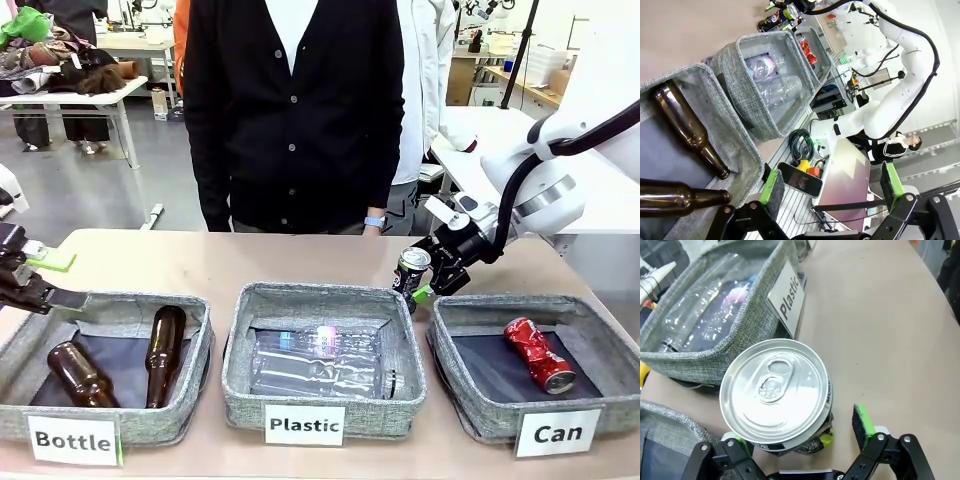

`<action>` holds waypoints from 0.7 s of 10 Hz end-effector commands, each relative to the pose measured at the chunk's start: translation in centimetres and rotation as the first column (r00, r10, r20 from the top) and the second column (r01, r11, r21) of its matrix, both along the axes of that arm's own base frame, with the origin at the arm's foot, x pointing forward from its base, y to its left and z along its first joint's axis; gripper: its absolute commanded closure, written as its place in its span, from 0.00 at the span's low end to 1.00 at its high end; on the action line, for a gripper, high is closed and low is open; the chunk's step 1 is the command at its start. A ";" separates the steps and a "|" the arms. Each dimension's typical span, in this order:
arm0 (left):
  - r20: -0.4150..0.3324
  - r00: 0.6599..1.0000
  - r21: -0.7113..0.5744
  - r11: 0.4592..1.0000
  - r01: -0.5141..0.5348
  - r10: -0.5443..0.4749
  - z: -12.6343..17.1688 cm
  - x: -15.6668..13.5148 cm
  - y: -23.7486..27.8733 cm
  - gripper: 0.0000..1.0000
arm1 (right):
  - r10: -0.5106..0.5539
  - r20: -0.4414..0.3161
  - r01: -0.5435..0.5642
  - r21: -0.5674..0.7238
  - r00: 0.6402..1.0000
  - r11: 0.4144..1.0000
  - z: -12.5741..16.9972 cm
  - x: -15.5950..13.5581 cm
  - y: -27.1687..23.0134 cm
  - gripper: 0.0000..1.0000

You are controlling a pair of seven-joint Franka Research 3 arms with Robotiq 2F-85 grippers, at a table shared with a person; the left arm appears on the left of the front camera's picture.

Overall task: Sort the can waste into the basket.
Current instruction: Pick up the can waste from the table and place it in the right Fabric basket.

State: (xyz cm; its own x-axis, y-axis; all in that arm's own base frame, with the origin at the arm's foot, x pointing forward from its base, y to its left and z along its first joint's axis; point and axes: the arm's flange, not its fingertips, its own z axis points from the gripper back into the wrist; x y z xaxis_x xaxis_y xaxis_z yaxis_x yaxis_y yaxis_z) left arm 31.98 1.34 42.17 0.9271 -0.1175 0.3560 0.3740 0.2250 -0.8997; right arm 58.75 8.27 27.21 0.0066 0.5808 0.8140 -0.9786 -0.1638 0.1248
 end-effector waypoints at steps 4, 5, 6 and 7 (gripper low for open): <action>0.003 1.000 -0.007 1.000 0.008 -0.008 0.2 -0.2 0.1 0.00 | 0.028 -0.029 -0.026 0.075 0.999 0.997 0.3 0.9 0.0 0.76; 0.003 1.000 -0.007 1.000 0.008 -0.008 0.2 -0.2 0.1 0.00 | 0.028 -0.034 -0.026 0.076 0.999 0.997 0.2 0.9 -0.1 1.00; 0.003 1.000 -0.007 1.000 0.008 -0.008 0.2 -0.2 0.1 0.00 | 0.026 -0.036 -0.023 0.078 0.999 0.997 0.1 0.8 -0.2 1.00; 0.003 1.000 -0.007 1.000 0.008 -0.008 0.2 -0.2 0.1 0.00 | 0.020 -0.034 -0.017 0.082 0.999 0.996 0.2 0.8 -0.4 1.00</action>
State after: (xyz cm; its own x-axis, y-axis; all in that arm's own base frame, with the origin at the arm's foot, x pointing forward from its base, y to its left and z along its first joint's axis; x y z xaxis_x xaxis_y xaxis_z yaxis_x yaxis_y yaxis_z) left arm 31.98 1.34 42.17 0.9271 -0.1175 0.3560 0.3740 0.2250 -0.8997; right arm 58.93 8.09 27.16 0.0261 0.5359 0.8439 -0.9697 -0.1914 0.1515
